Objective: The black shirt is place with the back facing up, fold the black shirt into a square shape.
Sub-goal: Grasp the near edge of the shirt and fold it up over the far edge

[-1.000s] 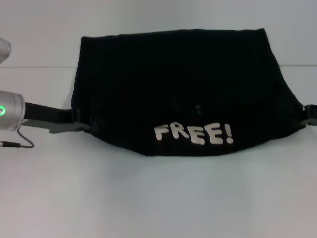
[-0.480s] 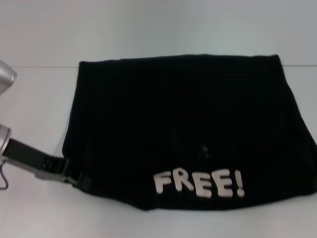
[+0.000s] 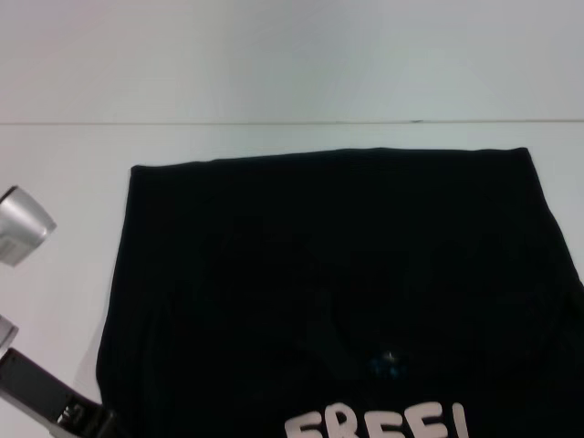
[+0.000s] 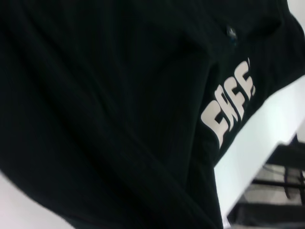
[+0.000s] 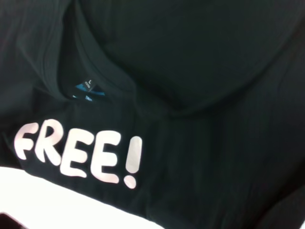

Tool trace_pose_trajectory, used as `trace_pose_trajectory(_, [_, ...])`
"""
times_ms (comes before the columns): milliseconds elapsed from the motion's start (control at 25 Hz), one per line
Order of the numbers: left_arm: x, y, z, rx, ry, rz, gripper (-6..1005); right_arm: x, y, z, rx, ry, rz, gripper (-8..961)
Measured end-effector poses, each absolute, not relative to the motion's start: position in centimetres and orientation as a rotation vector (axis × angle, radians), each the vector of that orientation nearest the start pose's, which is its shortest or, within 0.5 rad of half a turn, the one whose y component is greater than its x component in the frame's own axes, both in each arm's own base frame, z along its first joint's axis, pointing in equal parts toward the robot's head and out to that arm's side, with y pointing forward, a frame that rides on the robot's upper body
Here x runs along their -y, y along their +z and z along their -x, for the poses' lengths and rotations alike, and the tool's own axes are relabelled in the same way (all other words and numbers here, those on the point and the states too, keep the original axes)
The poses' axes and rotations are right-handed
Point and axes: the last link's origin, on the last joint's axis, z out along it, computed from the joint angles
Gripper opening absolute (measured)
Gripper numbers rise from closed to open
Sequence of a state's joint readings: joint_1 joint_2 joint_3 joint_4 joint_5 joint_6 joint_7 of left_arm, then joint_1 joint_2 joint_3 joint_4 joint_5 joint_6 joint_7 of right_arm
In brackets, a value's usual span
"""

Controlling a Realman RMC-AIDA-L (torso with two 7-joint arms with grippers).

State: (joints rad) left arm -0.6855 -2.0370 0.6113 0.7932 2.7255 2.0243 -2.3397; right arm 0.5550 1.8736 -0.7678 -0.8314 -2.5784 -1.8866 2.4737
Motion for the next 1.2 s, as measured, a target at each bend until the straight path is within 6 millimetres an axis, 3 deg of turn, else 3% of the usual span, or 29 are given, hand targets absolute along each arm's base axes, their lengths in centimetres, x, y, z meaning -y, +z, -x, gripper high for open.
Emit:
trace_pose_trajectory(200, [-28.6, 3.3, 26.6, 1.982, 0.226, 2.732, 35, -28.8, 8.9, -32.2, -2.003, -0.249, 2.391, 49])
trace_pose_trajectory(560, [-31.0, 6.0, 25.6, 1.879, -0.080, 2.735, 35, -29.9, 11.8, -31.2, -1.908, 0.083, 2.443, 50])
trace_pose_trajectory(920, [-35.4, 9.3, 24.9, 1.836, -0.338, 2.493, 35, -33.4, 16.3, -30.4, -1.770, 0.391, 2.283, 51])
trace_pose_trajectory(1080, [-37.9, 9.2, 24.4, 1.790, -0.359, 2.387, 35, -35.9, 17.5, -31.0, -1.712, 0.494, 2.094, 51])
trace_pose_trajectory(1200, [-39.7, 8.6, 24.3, 1.753, -0.349, 2.317, 35, -37.4, 17.1, -31.9, -1.698, 0.532, 1.985, 52])
